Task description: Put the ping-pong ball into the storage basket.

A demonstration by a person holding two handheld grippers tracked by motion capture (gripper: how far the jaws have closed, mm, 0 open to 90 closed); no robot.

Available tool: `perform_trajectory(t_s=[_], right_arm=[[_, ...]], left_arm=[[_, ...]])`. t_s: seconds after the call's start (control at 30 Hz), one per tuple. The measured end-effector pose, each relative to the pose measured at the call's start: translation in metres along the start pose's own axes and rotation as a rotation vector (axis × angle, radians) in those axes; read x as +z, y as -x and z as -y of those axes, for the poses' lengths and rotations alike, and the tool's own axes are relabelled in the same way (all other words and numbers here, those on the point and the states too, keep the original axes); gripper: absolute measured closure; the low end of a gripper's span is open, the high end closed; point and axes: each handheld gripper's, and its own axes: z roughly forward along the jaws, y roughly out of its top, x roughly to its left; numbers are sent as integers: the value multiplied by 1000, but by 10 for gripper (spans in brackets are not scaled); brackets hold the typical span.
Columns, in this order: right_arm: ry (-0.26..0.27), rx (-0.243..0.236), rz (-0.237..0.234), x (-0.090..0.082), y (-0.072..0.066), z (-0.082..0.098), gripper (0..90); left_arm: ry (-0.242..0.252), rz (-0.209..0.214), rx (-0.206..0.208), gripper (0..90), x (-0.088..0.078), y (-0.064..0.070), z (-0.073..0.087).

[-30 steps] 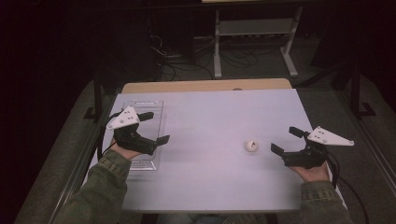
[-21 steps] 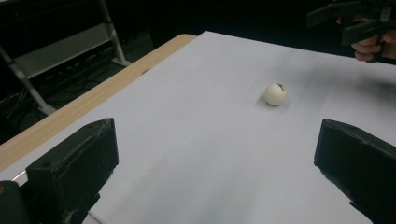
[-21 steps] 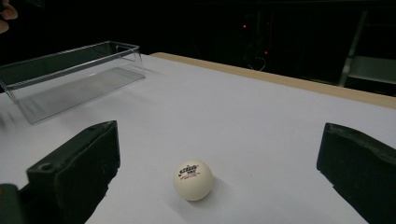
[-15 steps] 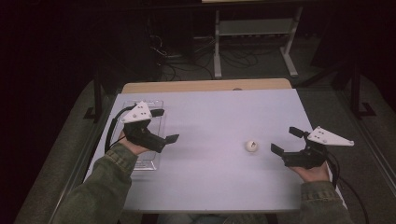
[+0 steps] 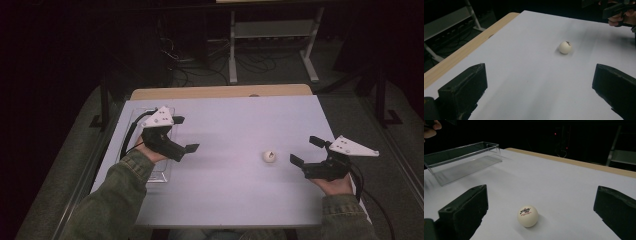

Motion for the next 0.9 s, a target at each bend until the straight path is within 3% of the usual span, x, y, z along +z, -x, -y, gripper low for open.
perform_trajectory(t_s=[0.9], right_arm=[[-5, 1, -3, -1, 0, 1, 0]], left_arm=[[-62, 75, 43, 0, 34, 0, -18]])
